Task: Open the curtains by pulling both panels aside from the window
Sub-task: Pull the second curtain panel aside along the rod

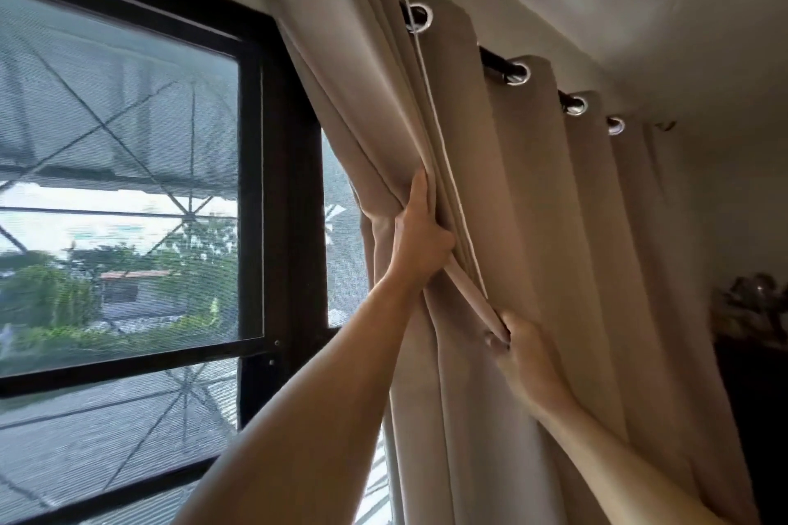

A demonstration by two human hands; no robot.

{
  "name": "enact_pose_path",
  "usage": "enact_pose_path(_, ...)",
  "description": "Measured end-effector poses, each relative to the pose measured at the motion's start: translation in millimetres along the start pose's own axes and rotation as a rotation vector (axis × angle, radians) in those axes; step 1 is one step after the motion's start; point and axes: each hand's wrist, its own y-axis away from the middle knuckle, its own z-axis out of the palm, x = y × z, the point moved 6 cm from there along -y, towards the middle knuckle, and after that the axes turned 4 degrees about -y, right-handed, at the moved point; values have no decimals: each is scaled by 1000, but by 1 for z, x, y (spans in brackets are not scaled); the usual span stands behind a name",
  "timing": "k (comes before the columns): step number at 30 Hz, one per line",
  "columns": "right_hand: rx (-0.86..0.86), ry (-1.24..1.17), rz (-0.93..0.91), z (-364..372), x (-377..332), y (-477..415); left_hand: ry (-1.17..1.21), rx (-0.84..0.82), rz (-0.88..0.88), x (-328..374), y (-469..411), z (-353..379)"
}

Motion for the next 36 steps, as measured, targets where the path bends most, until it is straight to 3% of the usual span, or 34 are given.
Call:
enact_pose_path(17,33,-131,-51,-16,56,-39,-42,60,38,-4,-31,62)
enact_pose_path(24,17,-202,-33,6,49,-27,-53,57,24,-16,-25,52)
enact_pose_path(31,-168,-431,-26,45,18,2,-150,31,-60,-39,-5,17)
enact_pose_path(36,-171,-437,-50,69,1,22,-219,8,-66,-45,17,-8)
